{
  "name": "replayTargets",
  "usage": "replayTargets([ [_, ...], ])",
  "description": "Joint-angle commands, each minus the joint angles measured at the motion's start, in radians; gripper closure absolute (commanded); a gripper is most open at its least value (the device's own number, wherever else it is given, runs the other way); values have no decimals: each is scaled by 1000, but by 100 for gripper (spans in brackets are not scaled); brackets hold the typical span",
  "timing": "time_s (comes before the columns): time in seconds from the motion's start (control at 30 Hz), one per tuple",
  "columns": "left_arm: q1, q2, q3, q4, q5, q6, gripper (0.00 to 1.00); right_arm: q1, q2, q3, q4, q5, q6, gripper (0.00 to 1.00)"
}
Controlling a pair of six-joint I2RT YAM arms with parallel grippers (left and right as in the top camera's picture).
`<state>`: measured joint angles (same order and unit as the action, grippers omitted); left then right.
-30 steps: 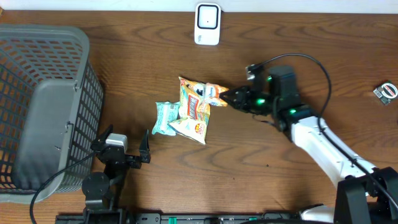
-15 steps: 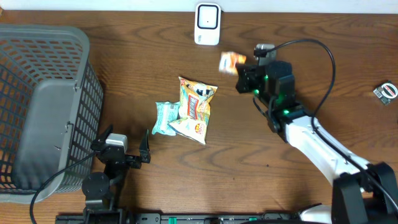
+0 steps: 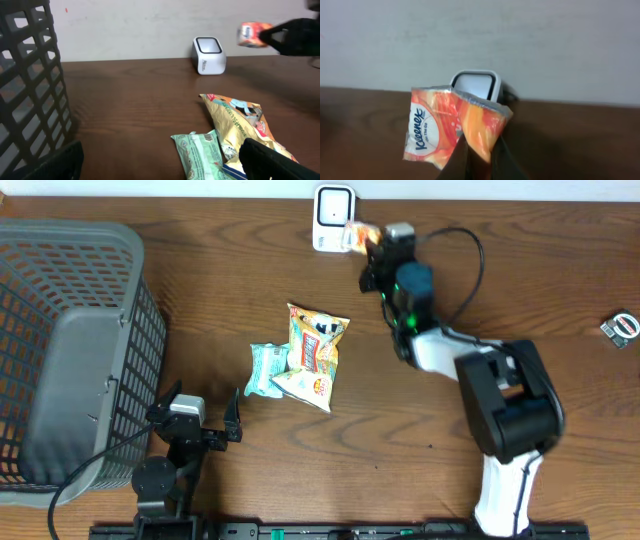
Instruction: Scan the item barcode
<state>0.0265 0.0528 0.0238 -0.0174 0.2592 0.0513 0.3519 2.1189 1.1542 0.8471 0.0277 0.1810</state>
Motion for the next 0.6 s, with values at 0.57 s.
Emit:
replayTargets([
  [0.57, 5, -3, -20, -27, 9, -5, 2, 9, 429, 688, -188, 15, -105, 99],
])
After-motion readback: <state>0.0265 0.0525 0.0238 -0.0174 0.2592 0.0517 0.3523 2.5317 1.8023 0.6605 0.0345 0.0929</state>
